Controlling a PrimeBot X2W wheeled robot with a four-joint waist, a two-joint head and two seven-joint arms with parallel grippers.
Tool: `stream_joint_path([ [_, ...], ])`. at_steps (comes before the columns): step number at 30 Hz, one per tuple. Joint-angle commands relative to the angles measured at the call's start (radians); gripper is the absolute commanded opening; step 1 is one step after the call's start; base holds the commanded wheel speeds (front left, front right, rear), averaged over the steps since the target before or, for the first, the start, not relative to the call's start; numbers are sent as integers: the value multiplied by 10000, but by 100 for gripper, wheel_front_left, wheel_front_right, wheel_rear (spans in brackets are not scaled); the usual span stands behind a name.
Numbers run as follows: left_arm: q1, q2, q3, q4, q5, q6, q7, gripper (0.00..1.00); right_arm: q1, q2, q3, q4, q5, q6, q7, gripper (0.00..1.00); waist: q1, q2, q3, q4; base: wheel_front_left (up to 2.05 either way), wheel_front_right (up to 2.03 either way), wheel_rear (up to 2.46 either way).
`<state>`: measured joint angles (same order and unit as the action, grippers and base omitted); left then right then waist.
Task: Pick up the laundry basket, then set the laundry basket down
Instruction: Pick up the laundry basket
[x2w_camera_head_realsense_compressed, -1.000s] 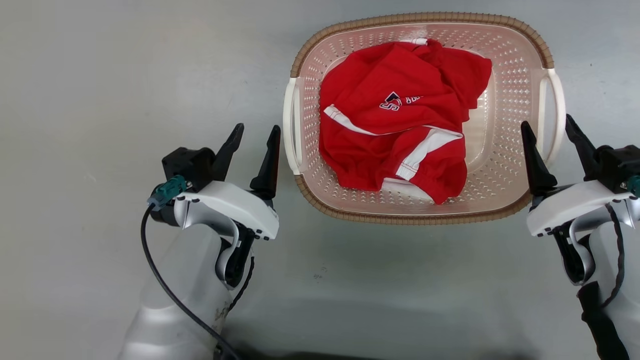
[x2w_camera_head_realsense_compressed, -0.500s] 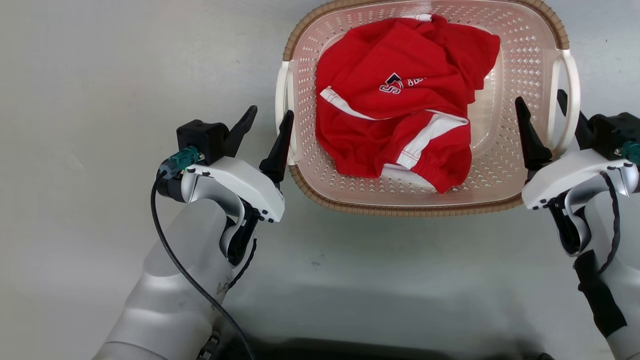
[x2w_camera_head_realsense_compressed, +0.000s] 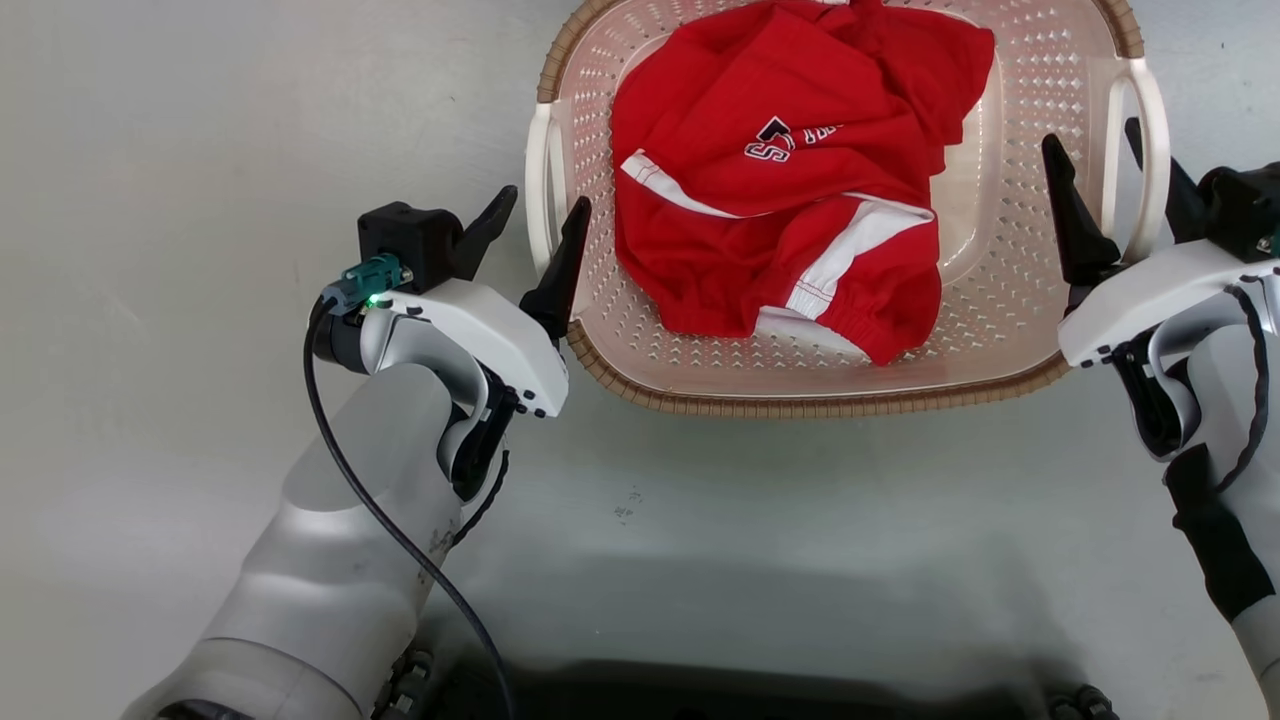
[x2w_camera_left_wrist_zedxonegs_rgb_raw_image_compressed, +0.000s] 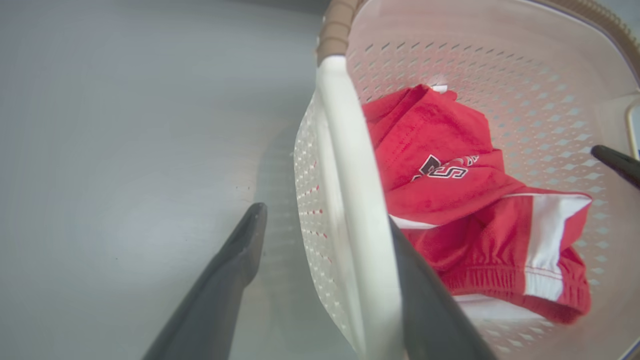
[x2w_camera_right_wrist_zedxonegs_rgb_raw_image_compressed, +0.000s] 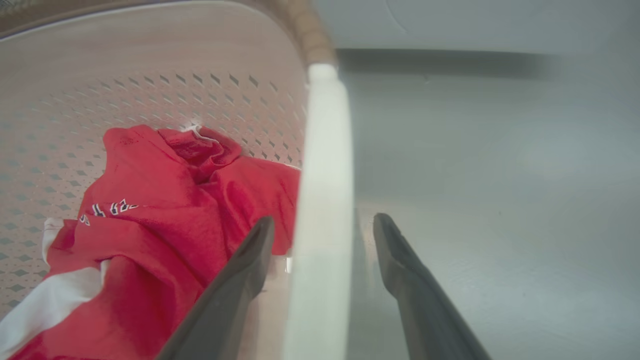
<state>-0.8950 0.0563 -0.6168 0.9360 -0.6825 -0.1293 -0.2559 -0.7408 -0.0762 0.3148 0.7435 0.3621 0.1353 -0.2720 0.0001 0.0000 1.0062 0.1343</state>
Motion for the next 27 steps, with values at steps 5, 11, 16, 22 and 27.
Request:
stream_joint_path([
  [5, -109, 533, -61, 204, -265, -13, -58, 100, -7, 260, 493, 339, 257, -46, 102, 100, 0, 0, 72, 17, 0, 0, 0],
  [11, -208, 593, -168, 258, -366, -13, -59, 100, -33, 260, 584, 335, 349, -46, 102, 100, 0, 0, 90, 14, 0, 0, 0],
  [16, -242, 605, -256, 246, -451, -13, -59, 100, -42, 260, 648, 360, 432, -46, 102, 100, 0, 0, 109, 14, 0, 0, 0],
  [22, -217, 553, -705, 212, -696, -13, -59, 0, -86, 260, 923, 584, 740, -46, 102, 0, 0, 0, 109, 27, 0, 0, 0],
  [27, -255, 626, -860, 175, -877, -13, -59, 0, -174, 260, 1008, 704, 829, -46, 102, 0, 0, 0, 103, 9, 0, 0, 0],
])
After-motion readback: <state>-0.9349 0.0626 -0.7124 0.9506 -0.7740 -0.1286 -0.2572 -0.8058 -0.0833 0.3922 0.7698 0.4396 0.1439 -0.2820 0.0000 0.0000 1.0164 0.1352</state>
